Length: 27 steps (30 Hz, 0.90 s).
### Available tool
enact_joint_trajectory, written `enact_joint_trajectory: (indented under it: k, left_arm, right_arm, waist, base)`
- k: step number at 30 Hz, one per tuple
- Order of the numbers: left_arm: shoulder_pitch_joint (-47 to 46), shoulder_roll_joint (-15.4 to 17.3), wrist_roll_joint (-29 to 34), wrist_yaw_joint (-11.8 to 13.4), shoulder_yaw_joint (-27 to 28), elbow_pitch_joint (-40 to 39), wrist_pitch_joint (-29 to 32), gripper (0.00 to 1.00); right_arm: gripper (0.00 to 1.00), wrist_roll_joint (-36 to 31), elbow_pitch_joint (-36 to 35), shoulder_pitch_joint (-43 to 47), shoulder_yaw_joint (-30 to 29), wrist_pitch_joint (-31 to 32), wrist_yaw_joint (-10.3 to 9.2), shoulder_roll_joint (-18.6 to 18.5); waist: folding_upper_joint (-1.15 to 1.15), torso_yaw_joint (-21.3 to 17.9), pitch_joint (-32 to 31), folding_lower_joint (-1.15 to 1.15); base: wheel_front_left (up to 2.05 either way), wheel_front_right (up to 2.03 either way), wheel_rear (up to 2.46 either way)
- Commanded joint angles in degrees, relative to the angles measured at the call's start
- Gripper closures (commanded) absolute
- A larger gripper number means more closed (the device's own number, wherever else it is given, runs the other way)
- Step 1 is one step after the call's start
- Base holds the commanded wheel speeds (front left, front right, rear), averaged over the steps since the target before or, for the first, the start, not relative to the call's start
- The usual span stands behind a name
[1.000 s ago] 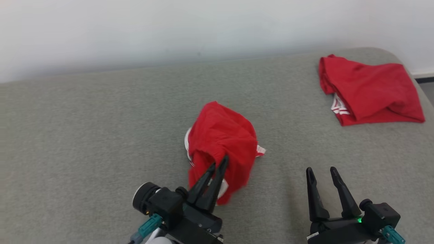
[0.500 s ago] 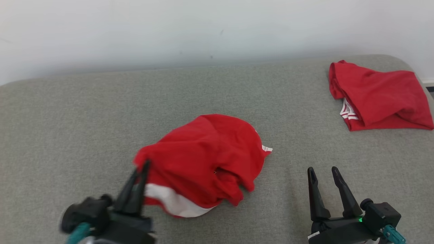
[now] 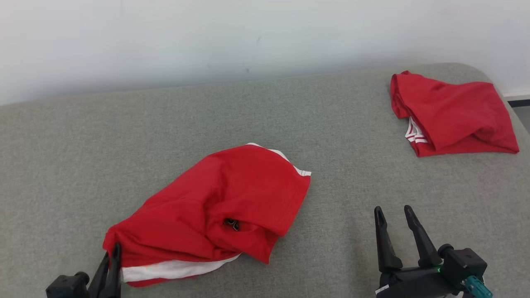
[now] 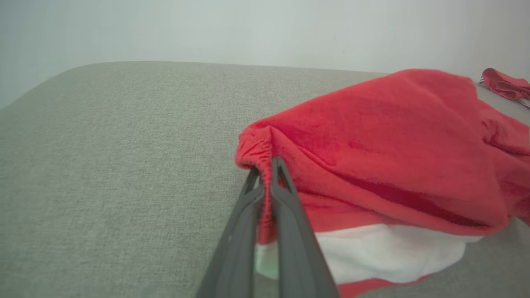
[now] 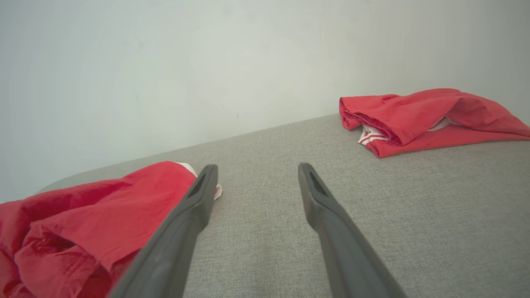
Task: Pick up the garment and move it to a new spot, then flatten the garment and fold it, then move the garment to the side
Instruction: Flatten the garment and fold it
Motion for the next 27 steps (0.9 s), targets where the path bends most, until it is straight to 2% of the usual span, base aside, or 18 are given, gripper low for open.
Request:
enact_joint_trajectory:
  k: [1,3,13,17,22,27]
  left_arm:
    - [-0.1,0.1,0.7,-0.2,0.4,0.2,-0.2,0.89]
    - [-0.8,-0.7,1.3,-0.3,0.9,0.4,-0.2,0.00]
    - [2.9,-4.7,5.2,-0.3,7.1,-7.4,-0.2,0.00]
    - [6.3,-7.3,7.3,-0.3,9.2,-12.0,-0.2,0.00]
    - [9.2,-9.3,9.2,-0.3,9.1,-14.6,-0.2,0.00]
    - [10.3,-10.2,9.6,-0.3,8.3,-13.6,-0.2,0.00]
  right_arm:
    - [0.00,-0.2,0.0,0.3,0.1,-0.2,-0.16,0.1]
    - [0.00,-0.3,0.0,0.5,0.1,-0.2,-0.16,0.1]
    - [0.00,-0.2,0.1,1.3,0.7,-0.2,-0.16,0.1]
    - [0.00,0.1,0.1,1.8,2.4,-0.2,-0.16,0.1]
    - [0.00,0.8,0.6,2.2,5.1,-0.2,-0.16,0.1]
    - [0.00,1.1,3.1,1.6,9.6,-0.2,-0.16,0.1]
  waist:
    - [-0.01,0.3,-0.1,0.00]
    - [-0.01,0.9,-0.3,0.00]
    - [-0.01,4.4,-2.0,0.00]
    - [-0.01,5.2,-2.2,0.00]
    - [-0.01,6.5,-2.1,0.00]
    - [-0.01,7.5,-1.8,0.00]
  base:
    - [0.00,0.00,0.00]
    - [0.00,0.00,0.00]
    - [0.00,0.00,0.00]
    - [0.00,0.00,0.00]
    - [0.00,0.00,0.00]
    - [0.00,0.00,0.00]
